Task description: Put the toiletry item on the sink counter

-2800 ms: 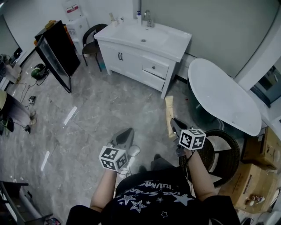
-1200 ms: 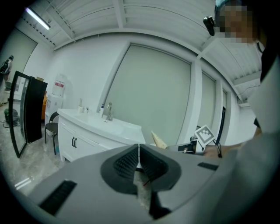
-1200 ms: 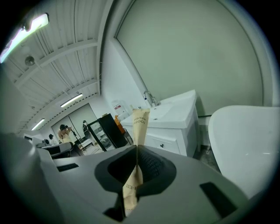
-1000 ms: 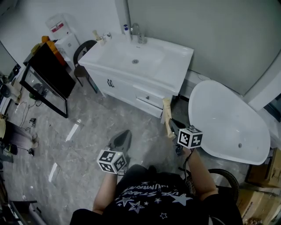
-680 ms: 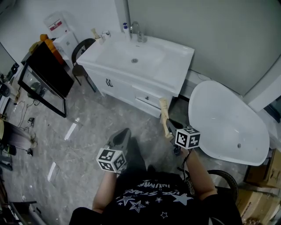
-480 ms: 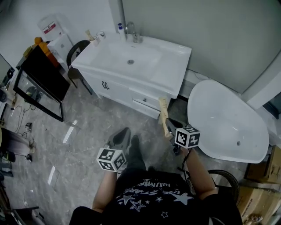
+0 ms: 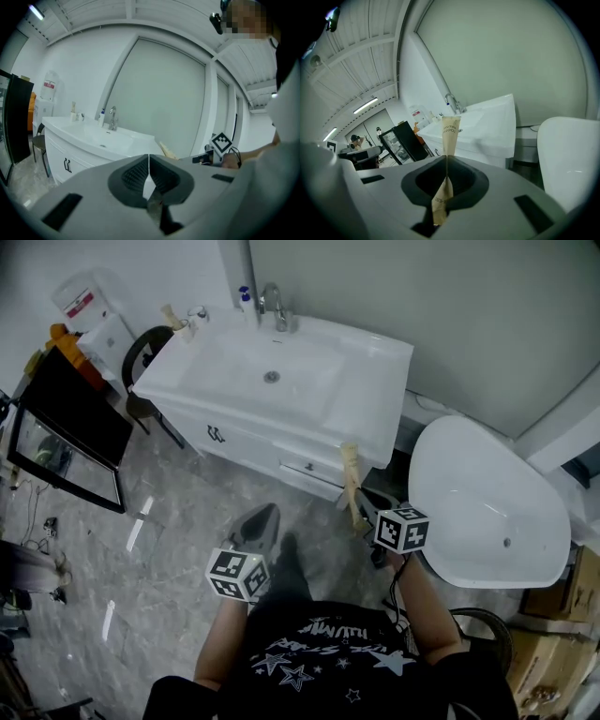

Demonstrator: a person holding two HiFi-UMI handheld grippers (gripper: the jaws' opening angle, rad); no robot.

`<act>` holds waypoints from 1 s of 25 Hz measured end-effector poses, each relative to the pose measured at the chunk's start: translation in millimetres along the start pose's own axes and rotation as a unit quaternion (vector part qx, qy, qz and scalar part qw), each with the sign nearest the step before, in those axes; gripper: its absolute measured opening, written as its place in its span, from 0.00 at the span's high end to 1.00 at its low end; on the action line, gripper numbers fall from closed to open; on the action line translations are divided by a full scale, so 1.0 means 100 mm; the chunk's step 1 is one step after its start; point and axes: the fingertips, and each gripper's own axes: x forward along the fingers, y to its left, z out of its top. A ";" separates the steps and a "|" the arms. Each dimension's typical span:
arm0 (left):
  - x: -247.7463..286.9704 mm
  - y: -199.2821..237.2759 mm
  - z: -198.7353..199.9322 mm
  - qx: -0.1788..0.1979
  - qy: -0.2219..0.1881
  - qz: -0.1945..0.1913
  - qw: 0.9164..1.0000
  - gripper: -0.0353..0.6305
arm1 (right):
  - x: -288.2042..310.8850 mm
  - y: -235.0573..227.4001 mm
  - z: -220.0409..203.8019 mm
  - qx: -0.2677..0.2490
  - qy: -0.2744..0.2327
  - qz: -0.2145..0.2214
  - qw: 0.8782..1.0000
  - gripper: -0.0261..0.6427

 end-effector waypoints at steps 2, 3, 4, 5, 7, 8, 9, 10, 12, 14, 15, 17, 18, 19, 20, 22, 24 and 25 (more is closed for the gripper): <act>0.12 0.15 0.07 -0.001 0.002 -0.007 1.000 0.92 | 0.14 -0.03 0.10 0.003 -0.001 -0.007 1.000 0.93; 0.18 0.22 0.10 -0.002 0.004 -0.011 1.000 0.92 | 0.20 -0.04 0.15 0.005 -0.002 -0.012 1.000 0.93; 0.24 0.28 0.11 -0.003 0.007 -0.015 1.000 0.92 | 0.26 -0.06 0.18 0.007 -0.002 -0.017 1.000 0.93; 0.30 0.33 0.13 -0.003 0.011 -0.021 1.000 0.92 | 0.30 -0.09 0.22 0.008 -0.001 -0.023 1.000 0.93; 0.44 0.41 0.17 -0.001 0.017 -0.035 0.999 0.92 | 0.38 -0.16 0.30 0.013 -0.002 -0.036 0.999 0.93; 0.52 0.45 0.20 0.000 0.019 -0.041 0.999 0.92 | 0.42 -0.21 0.35 0.016 -0.004 -0.044 0.999 0.93; 0.60 0.50 0.24 0.001 0.021 -0.047 0.999 0.92 | 0.46 -0.27 0.40 0.019 -0.004 -0.056 0.998 0.93; 0.69 0.54 0.27 0.001 0.023 -0.052 0.998 0.92 | 0.50 -0.34 0.44 0.022 -0.002 -0.071 0.997 0.93; 0.85 0.63 0.34 0.000 0.028 -0.066 0.997 0.92 | 0.58 -0.49 0.50 0.033 0.002 -0.103 0.994 0.93; 1.02 0.72 0.39 0.002 0.036 -0.081 0.996 0.92 | 0.66 -0.60 0.56 0.057 -0.001 -0.125 0.991 0.93; 1.10 0.77 0.41 0.004 0.040 -0.089 0.995 0.92 | 0.70 -0.64 0.60 0.070 -0.006 -0.131 0.989 0.93; 1.28 0.86 0.47 0.009 0.045 -0.101 0.994 0.92 | 0.77 -0.73 0.68 0.087 -0.013 -0.145 0.986 0.93; 1.38 0.91 0.51 0.011 0.046 -0.106 0.993 0.92 | 0.81 -0.79 0.71 0.094 -0.014 -0.153 0.984 0.93; 1.48 0.95 0.56 0.013 0.045 -0.112 0.993 0.92 | 0.84 -0.85 0.74 0.101 -0.015 -0.161 0.982 0.93; 1.58 0.98 0.60 0.014 0.044 -0.119 0.992 0.92 | 0.88 -0.91 0.77 0.108 -0.016 -0.168 0.980 0.93; 1.75 1.04 0.68 0.017 0.044 -0.134 0.990 0.92 | 0.96 -1.01 0.85 0.120 -0.022 -0.181 0.976 0.93; 1.92 1.11 0.74 0.021 0.047 -0.148 0.988 0.92 | 1.06 -1.10 0.96 0.129 -0.031 -0.193 0.972 0.93; 1.99 1.14 0.76 0.023 0.050 -0.154 0.987 0.92 | 1.11 -1.13 1.00 0.133 -0.035 -0.199 0.970 0.93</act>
